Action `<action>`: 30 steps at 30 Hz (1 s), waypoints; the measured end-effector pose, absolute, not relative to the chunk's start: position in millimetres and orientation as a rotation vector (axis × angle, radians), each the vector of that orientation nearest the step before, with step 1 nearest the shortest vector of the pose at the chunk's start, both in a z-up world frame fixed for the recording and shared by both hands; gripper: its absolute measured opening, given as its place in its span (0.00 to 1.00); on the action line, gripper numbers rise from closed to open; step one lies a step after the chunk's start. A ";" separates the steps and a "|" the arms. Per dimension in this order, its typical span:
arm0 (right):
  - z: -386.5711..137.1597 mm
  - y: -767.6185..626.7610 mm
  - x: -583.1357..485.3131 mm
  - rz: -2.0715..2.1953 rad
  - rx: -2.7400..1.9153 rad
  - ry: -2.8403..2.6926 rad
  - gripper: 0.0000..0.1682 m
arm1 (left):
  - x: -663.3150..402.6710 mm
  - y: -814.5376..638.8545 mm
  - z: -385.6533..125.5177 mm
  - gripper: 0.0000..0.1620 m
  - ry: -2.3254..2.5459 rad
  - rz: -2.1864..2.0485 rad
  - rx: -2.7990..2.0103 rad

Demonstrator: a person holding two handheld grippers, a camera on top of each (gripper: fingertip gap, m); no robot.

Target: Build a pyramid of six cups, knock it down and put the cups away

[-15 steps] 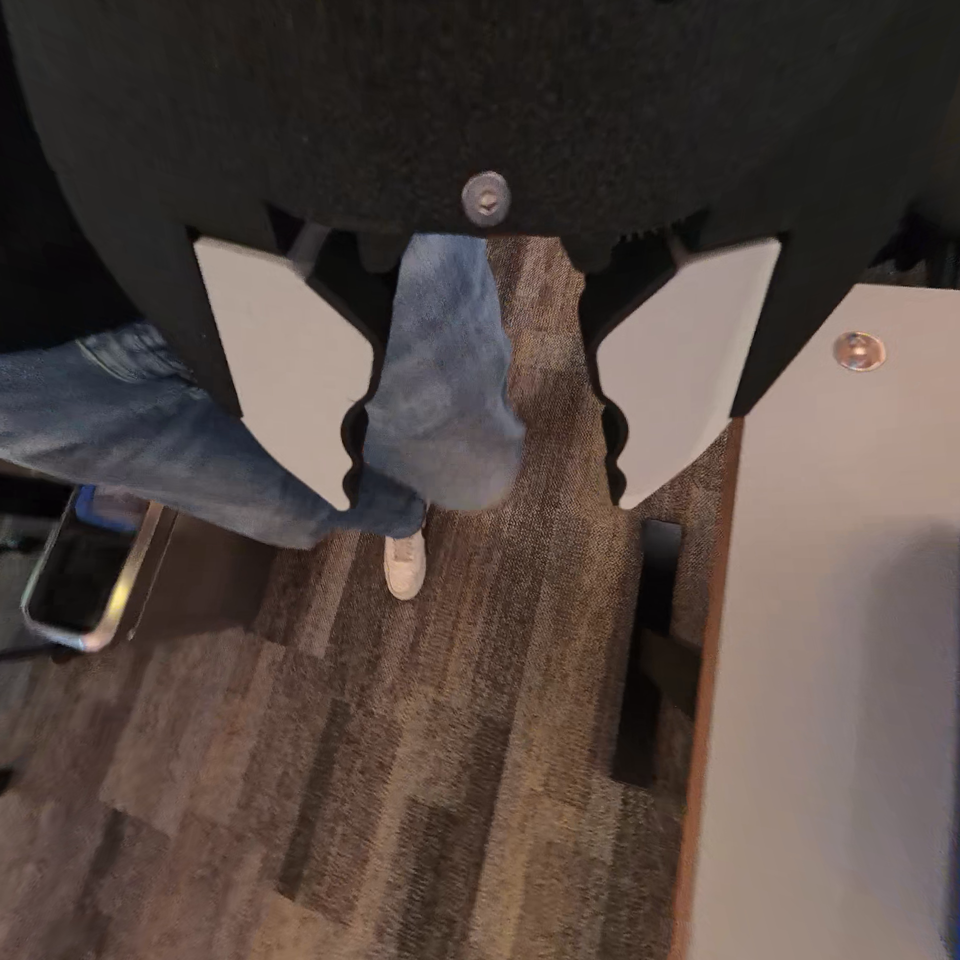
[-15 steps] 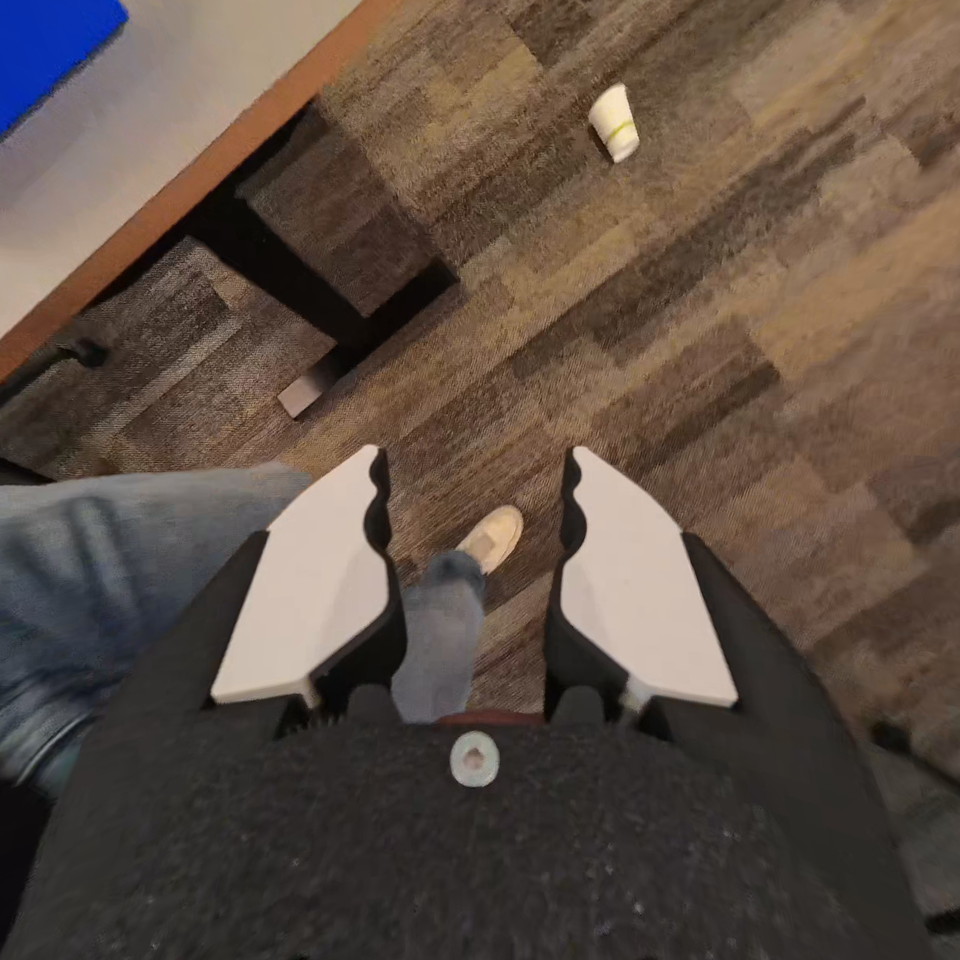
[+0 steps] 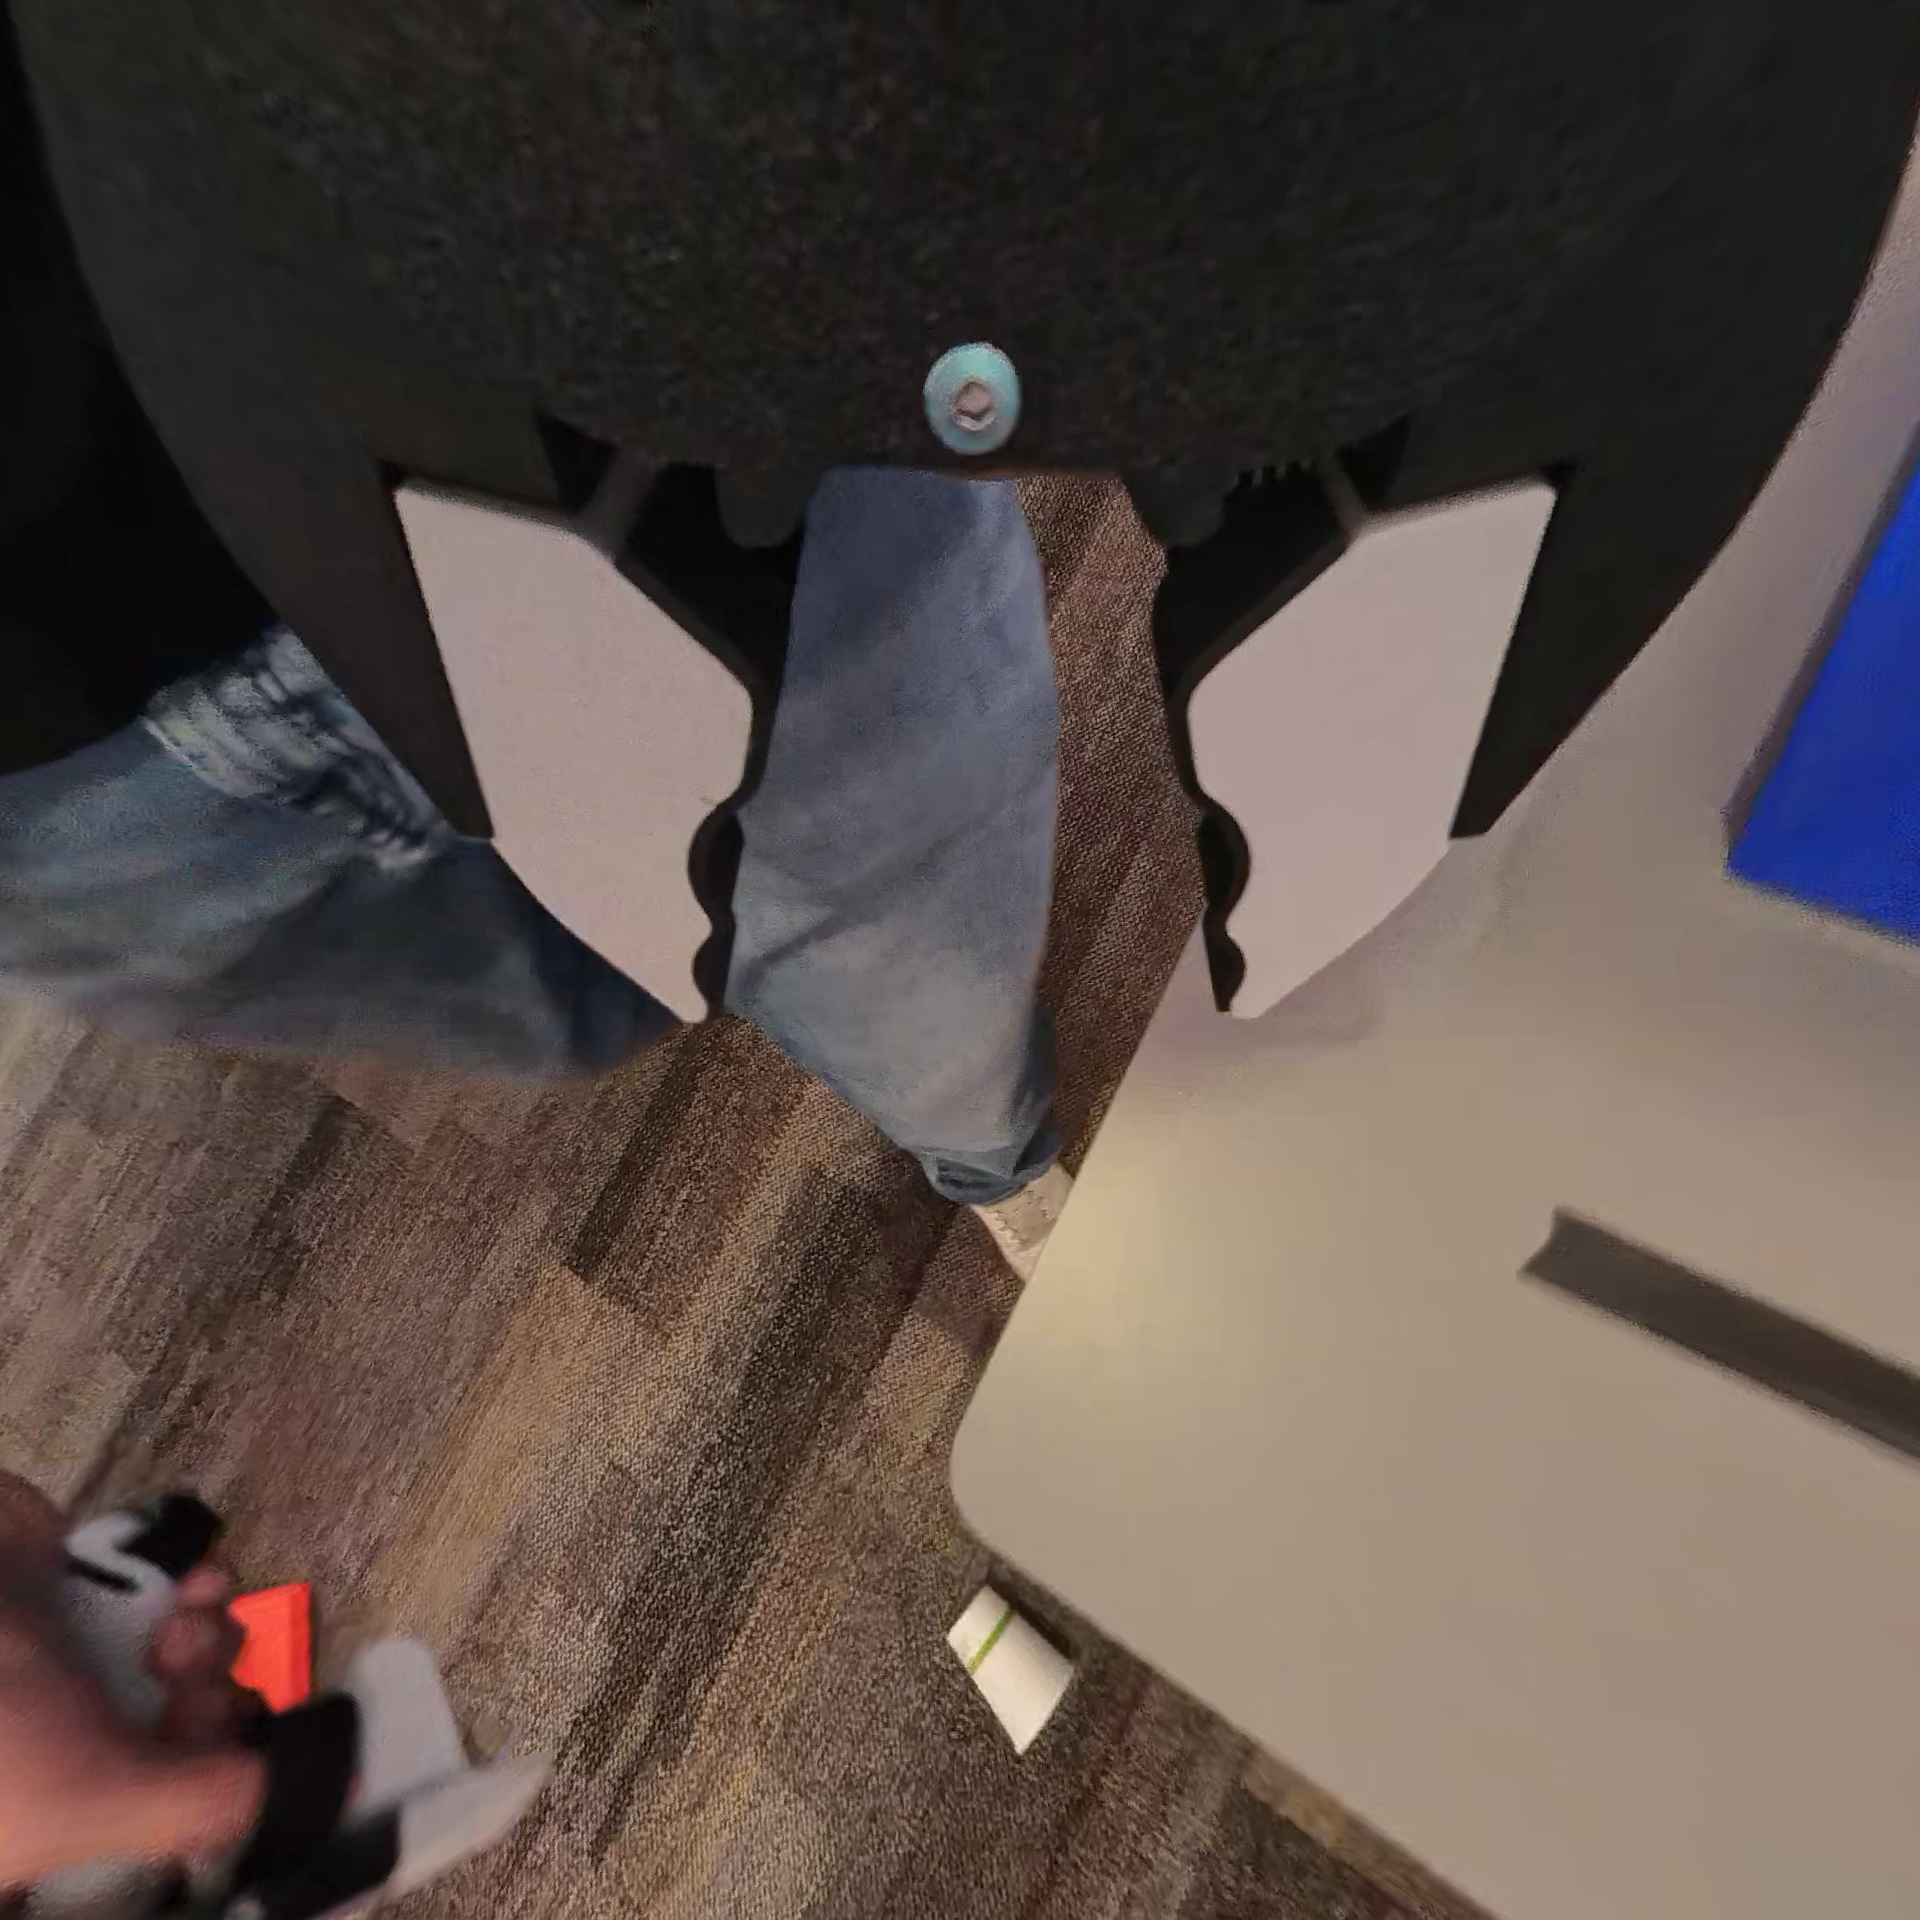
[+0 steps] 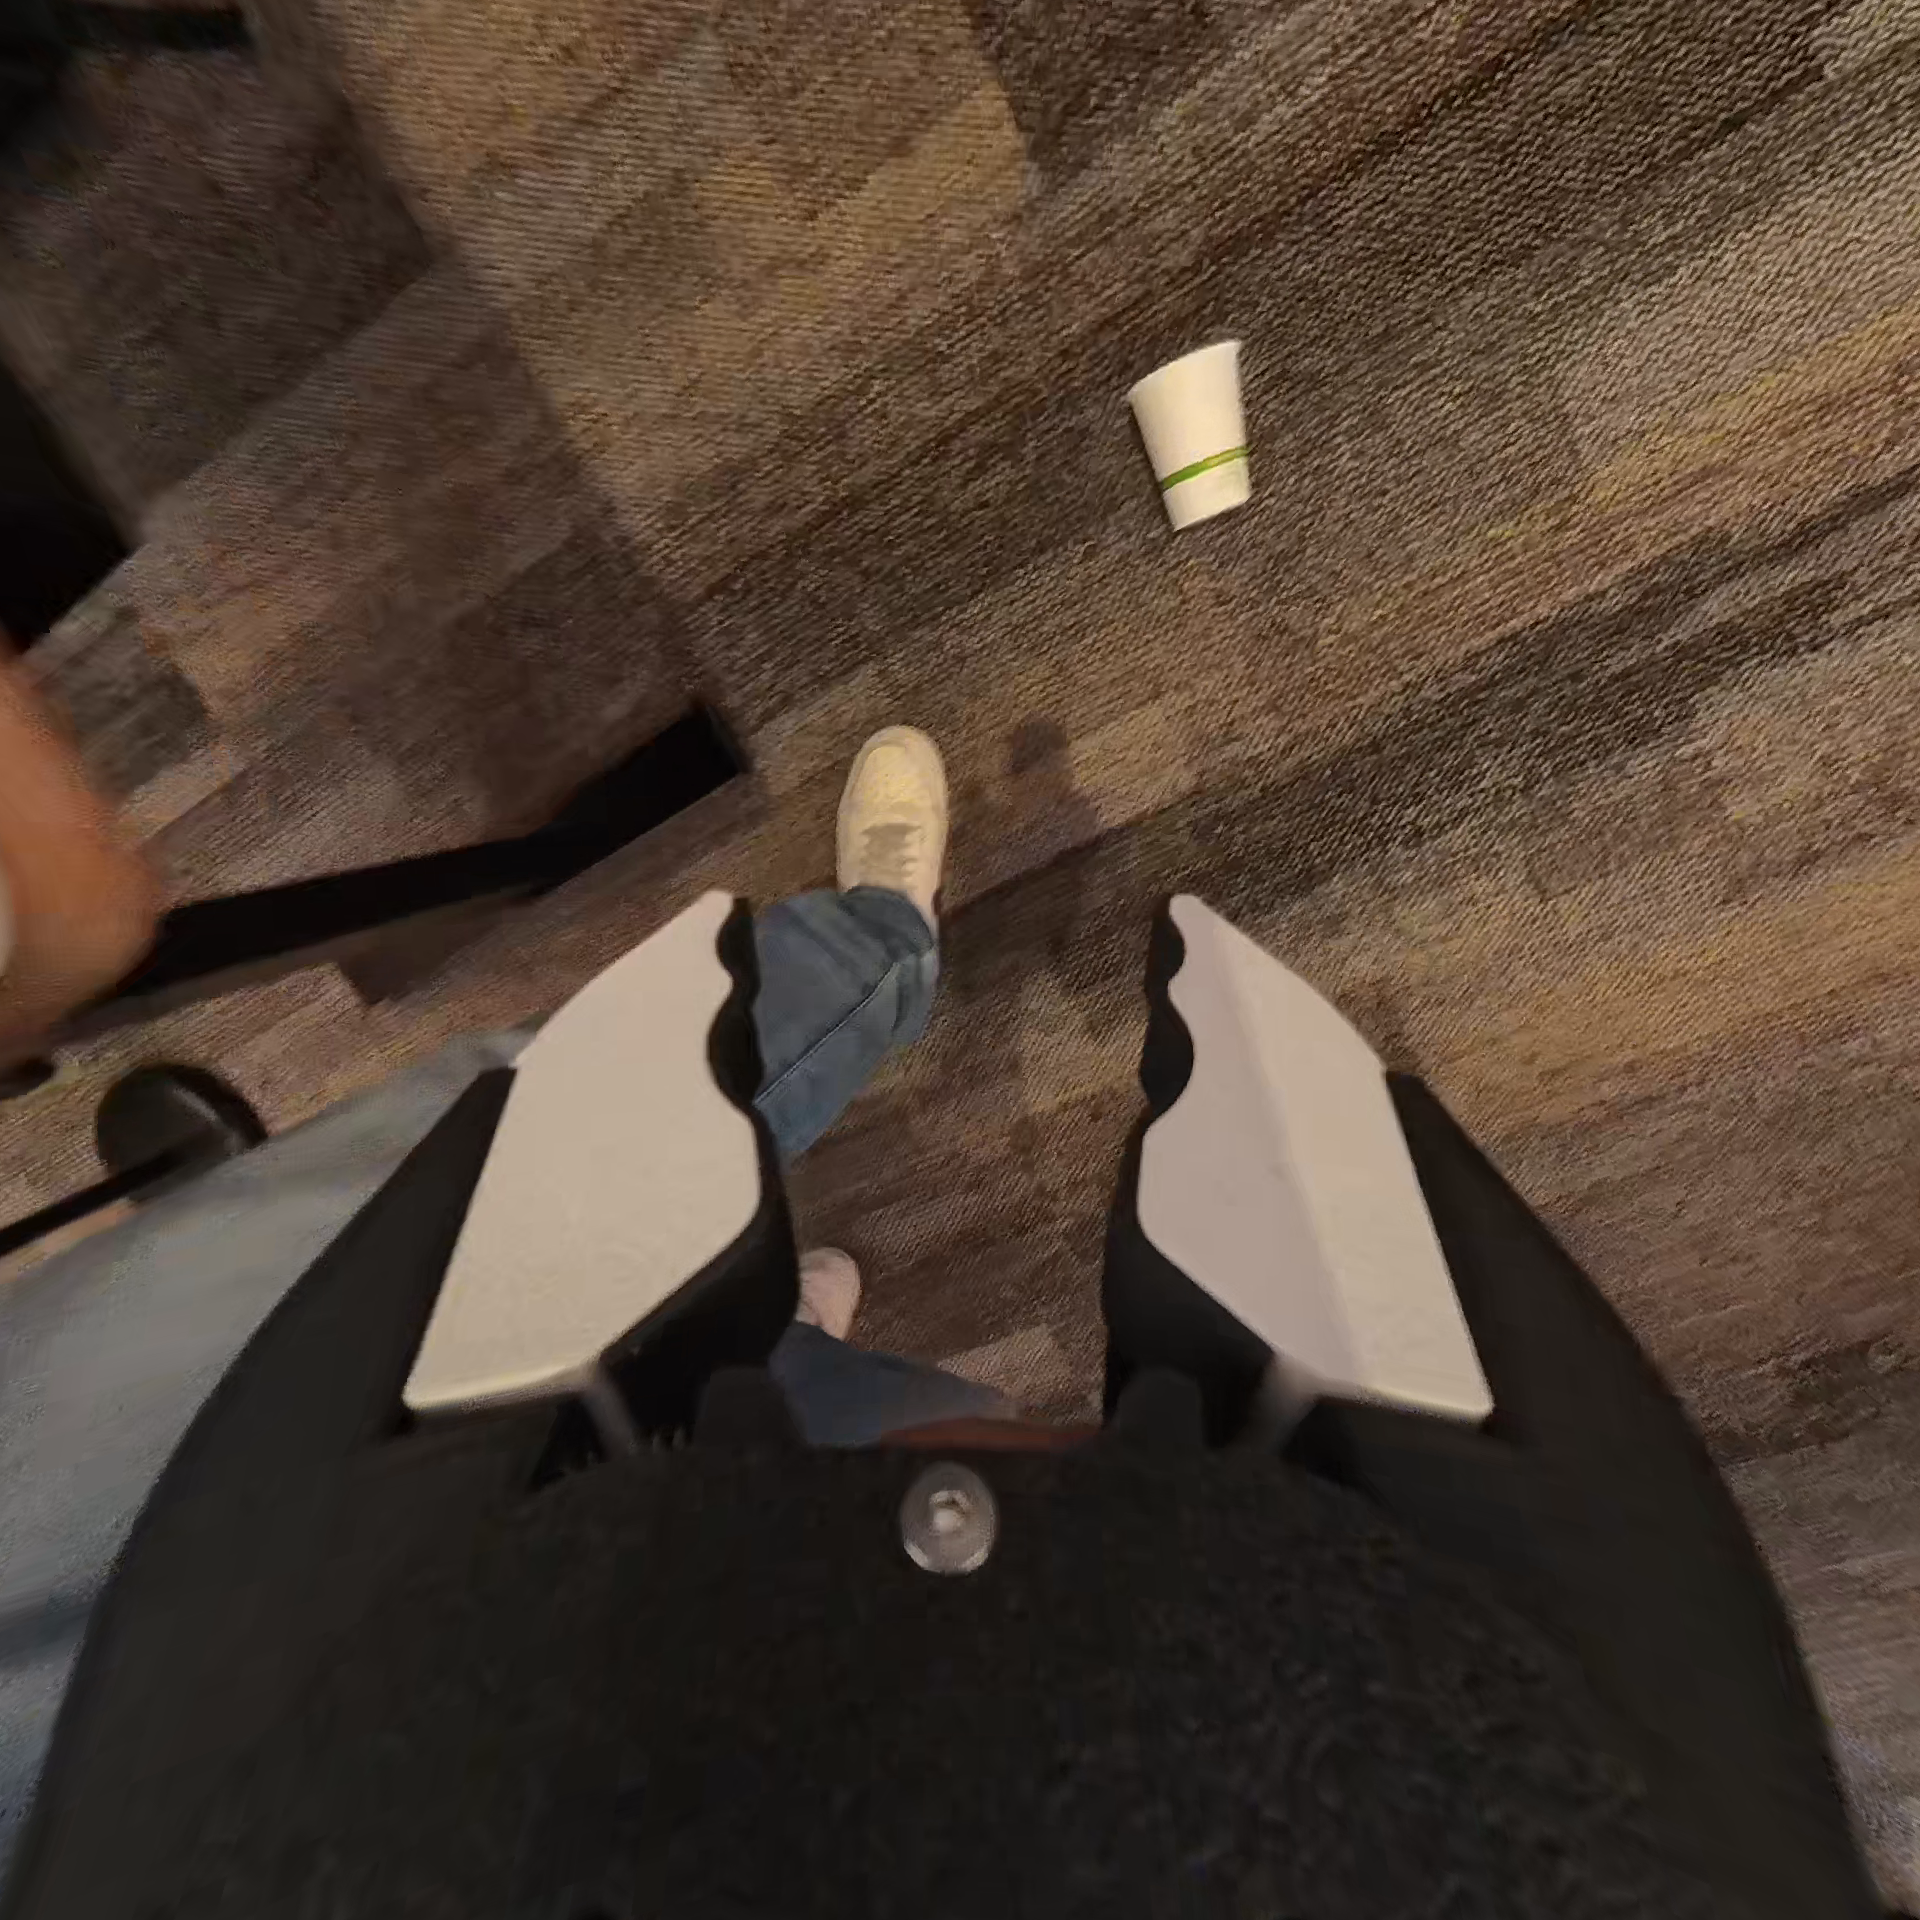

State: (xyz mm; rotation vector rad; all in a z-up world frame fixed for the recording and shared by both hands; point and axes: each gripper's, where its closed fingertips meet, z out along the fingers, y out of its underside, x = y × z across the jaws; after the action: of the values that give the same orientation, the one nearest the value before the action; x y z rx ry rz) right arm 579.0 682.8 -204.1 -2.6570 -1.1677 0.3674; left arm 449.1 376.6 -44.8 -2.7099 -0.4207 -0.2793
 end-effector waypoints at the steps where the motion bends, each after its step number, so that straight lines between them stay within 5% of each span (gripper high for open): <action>1: -224.6 711.4 566.2 0.368 -2.673 -1.158 0.41 | 445.8 393.0 -51.7 0.54 -0.418 -0.283 -2.728; 19: -751.2 967.2 438.0 0.218 -3.102 -1.459 0.38 | 530.1 396.6 -132.3 0.52 -1.114 -0.291 -3.149; 23: -811.7 982.8 421.2 0.100 -3.183 -1.621 0.32 | 559.5 423.8 -154.4 0.53 -1.247 -0.401 -3.170; 30: -822.7 972.2 436.4 -0.323 -3.277 -2.014 0.02 | 553.7 496.0 -157.4 0.53 -1.408 -0.484 -3.019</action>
State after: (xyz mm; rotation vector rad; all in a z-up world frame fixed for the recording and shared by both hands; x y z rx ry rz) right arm 436.4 972.2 -822.7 -3.2768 -2.0141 -0.3230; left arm 553.7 496.0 -157.4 -3.0194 -1.4080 -0.4844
